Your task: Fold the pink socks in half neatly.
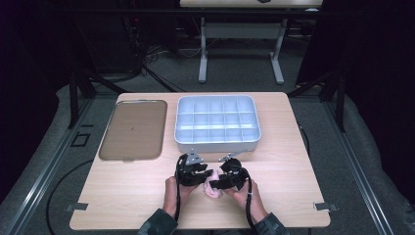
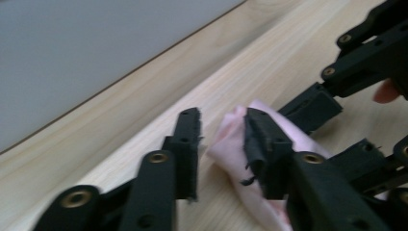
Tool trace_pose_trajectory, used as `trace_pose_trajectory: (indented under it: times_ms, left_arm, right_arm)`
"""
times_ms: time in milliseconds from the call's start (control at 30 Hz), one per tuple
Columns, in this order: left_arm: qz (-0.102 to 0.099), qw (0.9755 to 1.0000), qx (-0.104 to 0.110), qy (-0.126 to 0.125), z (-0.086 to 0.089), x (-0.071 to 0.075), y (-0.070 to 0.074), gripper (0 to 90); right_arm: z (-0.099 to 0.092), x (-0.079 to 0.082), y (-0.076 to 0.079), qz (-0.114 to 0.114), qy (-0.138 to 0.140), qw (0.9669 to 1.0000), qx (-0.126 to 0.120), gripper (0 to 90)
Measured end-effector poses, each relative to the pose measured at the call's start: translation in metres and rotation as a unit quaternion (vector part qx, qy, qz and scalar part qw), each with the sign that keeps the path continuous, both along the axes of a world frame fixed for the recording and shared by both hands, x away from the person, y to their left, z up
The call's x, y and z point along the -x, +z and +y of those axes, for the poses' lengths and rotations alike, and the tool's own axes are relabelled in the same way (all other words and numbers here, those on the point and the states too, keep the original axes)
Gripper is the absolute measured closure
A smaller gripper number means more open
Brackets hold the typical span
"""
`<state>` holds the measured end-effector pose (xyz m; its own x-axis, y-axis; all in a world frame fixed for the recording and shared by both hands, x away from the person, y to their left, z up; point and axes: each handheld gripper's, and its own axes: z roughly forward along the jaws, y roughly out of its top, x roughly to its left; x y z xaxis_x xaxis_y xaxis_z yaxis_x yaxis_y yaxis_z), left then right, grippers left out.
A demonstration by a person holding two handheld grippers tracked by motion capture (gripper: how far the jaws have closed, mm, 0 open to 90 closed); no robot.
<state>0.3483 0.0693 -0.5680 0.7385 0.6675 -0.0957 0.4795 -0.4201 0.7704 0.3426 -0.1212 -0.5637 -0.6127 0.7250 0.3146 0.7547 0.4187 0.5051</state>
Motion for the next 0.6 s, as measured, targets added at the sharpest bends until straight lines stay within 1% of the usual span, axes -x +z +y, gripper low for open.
trace_pose_trajectory:
  times_ms: [33, 67, 100, 133, 200, 300, 333, 367, 400, 433, 467, 533, 567, 600]
  left_arm:
    - [0.0, 1.0, 0.0, 0.0, 0.0, 0.0, 0.0, 56.4]
    - [-0.003, 0.9999, -0.002, 0.017, 0.008, 0.002, 0.003, 50.6]
    - [-0.003, 0.9999, -0.002, 0.017, 0.008, 0.002, 0.003, 46.5]
    - [-0.01, 0.999, -0.001, 0.044, 0.019, 0.007, 0.004, 41.7]
    - [-0.011, 0.9976, 0.0, 0.069, 0.03, 0.012, 0.003, 34.4]
    - [-0.01, 0.9955, -0.01, 0.094, 0.045, 0.019, -0.001, 29.3]
    - [-0.008, 0.995, -0.009, 0.099, 0.049, 0.02, -0.003, 28.5]
    - [-0.003, 0.9944, -0.009, 0.105, 0.052, 0.021, -0.005, 27.5]
    - [0.001, 0.9936, -0.014, 0.112, 0.055, 0.021, -0.007, 26.2]
    - [0.003, 0.9933, -0.014, 0.115, 0.057, 0.022, -0.009, 25.2]
    - [0.007, 0.993, -0.013, 0.117, 0.058, 0.022, -0.011, 24.2]
    - [0.014, 0.9929, -0.017, 0.117, 0.059, 0.023, -0.014, 22.4]
    - [0.014, 0.9929, -0.017, 0.117, 0.059, 0.023, -0.014, 20.9]
    - [0.015, 0.9935, -0.022, 0.111, 0.058, 0.023, -0.015, 20.0]
  right_arm:
    - [0.0, 0.0, 0.0, 0.0, 0.0, 1.0, 0.0, 54.6]
    - [0.0, -0.001, 0.0, 0.005, 0.002, 1.0, 0.002, 56.8]
    - [0.0, -0.001, 0.0, 0.005, 0.002, 1.0, 0.002, 56.8]
    - [0.0, -0.002, 0.001, 0.013, 0.004, 0.9999, 0.001, 58.5]
    - [-0.001, -0.004, 0.001, 0.021, 0.01, 0.9997, 0.001, 59.9]
    - [0.0, -0.007, 0.002, 0.03, 0.017, 0.9994, 0.004, 62.9]
    - [0.001, -0.007, 0.003, 0.032, 0.023, 0.9992, 0.009, 64.4]
    - [0.002, -0.007, 0.004, 0.033, 0.022, 0.9992, 0.007, 65.8]
    - [0.002, -0.008, 0.005, 0.033, 0.027, 0.999, 0.014, 67.1]
    - [0.003, -0.007, 0.005, 0.032, 0.027, 0.999, 0.013, 68.1]
    - [0.003, -0.007, 0.006, 0.032, 0.032, 0.9988, 0.02, 69.2]
    - [0.004, -0.007, 0.006, 0.032, 0.031, 0.9989, 0.015, 71.1]
    - [0.004, -0.007, 0.006, 0.032, 0.031, 0.9989, 0.015, 71.1]
    - [0.004, -0.007, 0.006, 0.027, 0.032, 0.999, 0.015, 72.6]
